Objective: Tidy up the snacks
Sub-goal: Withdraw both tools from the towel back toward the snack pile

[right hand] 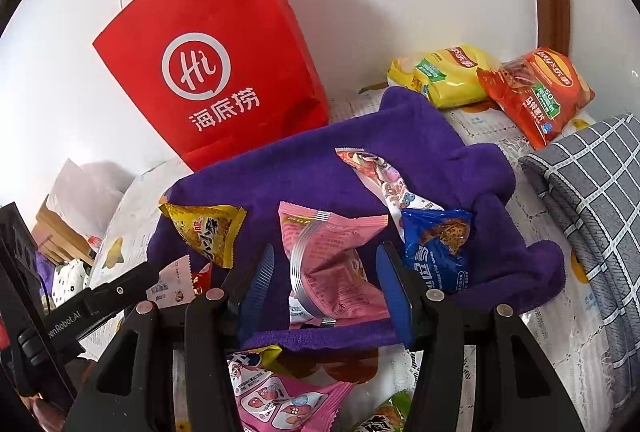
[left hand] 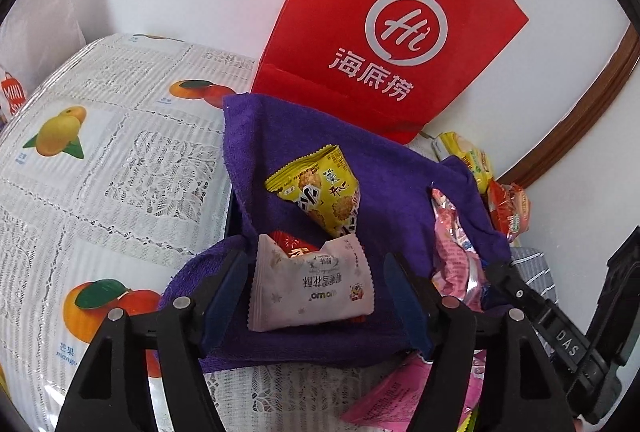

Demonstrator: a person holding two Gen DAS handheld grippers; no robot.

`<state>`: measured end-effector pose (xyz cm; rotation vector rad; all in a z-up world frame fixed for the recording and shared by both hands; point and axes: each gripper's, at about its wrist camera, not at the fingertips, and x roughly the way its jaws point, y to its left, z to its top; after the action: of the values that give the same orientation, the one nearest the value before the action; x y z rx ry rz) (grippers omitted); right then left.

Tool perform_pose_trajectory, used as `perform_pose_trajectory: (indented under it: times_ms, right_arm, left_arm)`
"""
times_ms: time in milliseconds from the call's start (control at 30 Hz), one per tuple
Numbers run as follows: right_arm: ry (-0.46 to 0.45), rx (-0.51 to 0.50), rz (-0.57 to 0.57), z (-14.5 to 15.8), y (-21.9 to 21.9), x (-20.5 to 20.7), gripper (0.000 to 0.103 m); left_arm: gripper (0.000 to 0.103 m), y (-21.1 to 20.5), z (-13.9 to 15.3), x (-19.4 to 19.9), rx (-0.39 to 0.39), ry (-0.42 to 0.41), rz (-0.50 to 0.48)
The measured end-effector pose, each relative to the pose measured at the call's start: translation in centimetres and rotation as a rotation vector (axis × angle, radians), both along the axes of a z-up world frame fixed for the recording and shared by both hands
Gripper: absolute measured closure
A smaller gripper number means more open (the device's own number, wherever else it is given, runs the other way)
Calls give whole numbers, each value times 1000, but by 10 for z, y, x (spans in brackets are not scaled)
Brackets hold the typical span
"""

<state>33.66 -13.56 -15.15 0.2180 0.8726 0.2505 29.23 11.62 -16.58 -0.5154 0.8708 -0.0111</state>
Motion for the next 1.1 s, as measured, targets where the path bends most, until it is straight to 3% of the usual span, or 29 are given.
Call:
perform_pose_trajectory:
  times_ms: [333,733,933,1033,1100]
  right_arm:
    - [-17,13,36,10,0,-9,50]
    - [-33,-5,43,22,-49,-77,50]
    - [-32,-153,114,6,-38,-117,46]
    - [-62,-213,161,-1,-28,-134,45]
    - [-104,-268,205,-2,-18,-144,39]
  left_arm:
    - [34,2,5,-2,15,-14,20]
    - [34,-6,17,-9,18,-53,-6]
    - [34,-11,19,-12,14,-67,-22]
    - [34,-11,20,-12,18,-69,-26]
    - [34,-11,19,-12,10,-65,-27]
